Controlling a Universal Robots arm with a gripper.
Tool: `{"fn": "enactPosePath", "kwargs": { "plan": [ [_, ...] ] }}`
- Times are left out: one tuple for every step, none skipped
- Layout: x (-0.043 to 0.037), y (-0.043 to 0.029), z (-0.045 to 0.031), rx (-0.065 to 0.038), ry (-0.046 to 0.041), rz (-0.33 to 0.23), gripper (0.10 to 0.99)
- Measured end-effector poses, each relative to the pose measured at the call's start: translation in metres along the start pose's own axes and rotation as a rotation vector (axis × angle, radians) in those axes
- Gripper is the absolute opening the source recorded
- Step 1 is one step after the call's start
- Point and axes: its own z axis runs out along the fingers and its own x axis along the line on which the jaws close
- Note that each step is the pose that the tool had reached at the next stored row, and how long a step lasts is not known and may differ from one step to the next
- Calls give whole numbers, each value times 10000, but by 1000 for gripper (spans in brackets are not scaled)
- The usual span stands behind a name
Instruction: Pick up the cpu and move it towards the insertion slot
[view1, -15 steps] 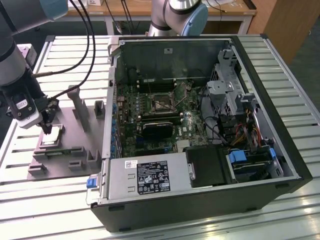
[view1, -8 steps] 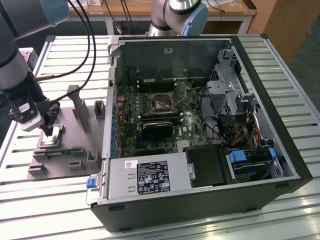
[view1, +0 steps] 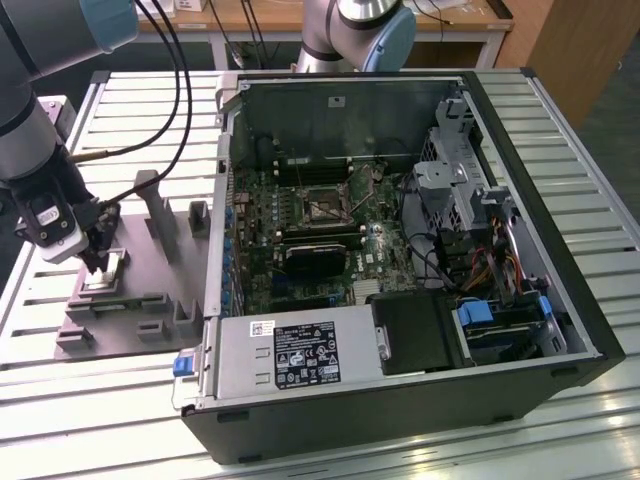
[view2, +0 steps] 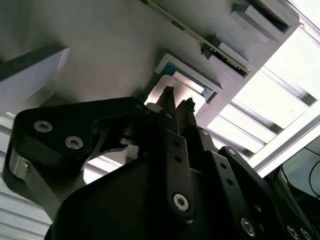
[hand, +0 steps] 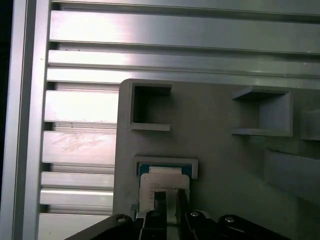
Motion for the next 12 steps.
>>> {"fn": "enactPosePath", "kwargs": {
  "plan": [
    [0, 0, 0, 0, 0, 0, 231],
    [0, 0, 1, 0, 0, 0, 290],
    [1, 0, 1, 0, 0, 0, 290],
    [1, 0, 1, 0, 0, 0, 353],
    [2, 0, 2, 0, 0, 0, 353],
    [2, 0, 2, 0, 0, 0, 412],
    [2, 0, 2, 0, 0, 0, 467],
    [2, 0, 3, 0, 0, 0, 525],
    [2, 0, 3, 0, 0, 0, 525],
    [3, 0, 4, 0, -1, 0, 525],
    [3, 0, 4, 0, 0, 0, 588],
    [3, 0, 4, 0, 0, 0, 588]
  ]
}}
